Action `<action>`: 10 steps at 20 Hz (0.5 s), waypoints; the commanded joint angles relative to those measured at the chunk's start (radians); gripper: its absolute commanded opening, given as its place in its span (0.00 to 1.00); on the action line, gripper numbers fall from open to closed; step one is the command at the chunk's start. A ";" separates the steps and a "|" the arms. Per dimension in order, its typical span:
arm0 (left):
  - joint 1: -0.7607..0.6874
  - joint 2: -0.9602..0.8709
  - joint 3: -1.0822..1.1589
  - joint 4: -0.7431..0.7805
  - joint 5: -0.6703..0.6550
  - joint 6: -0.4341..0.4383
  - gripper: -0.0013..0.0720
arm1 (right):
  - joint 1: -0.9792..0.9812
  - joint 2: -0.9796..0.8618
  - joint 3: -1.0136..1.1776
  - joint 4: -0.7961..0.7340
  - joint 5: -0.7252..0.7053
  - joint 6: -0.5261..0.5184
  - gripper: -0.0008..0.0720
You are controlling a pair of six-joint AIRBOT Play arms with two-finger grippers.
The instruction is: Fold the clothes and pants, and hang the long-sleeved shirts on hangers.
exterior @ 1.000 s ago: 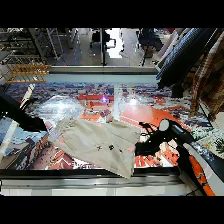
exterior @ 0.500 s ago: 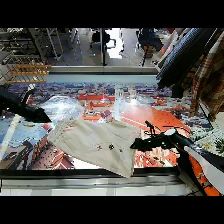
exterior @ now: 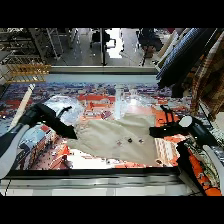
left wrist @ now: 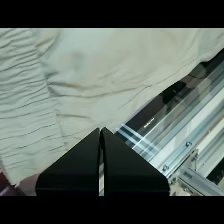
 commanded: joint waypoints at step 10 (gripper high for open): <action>0.062 0.234 0.064 0.021 -0.015 -0.113 0.04 | 0.692 -0.116 0.380 -0.085 -0.238 0.389 0.03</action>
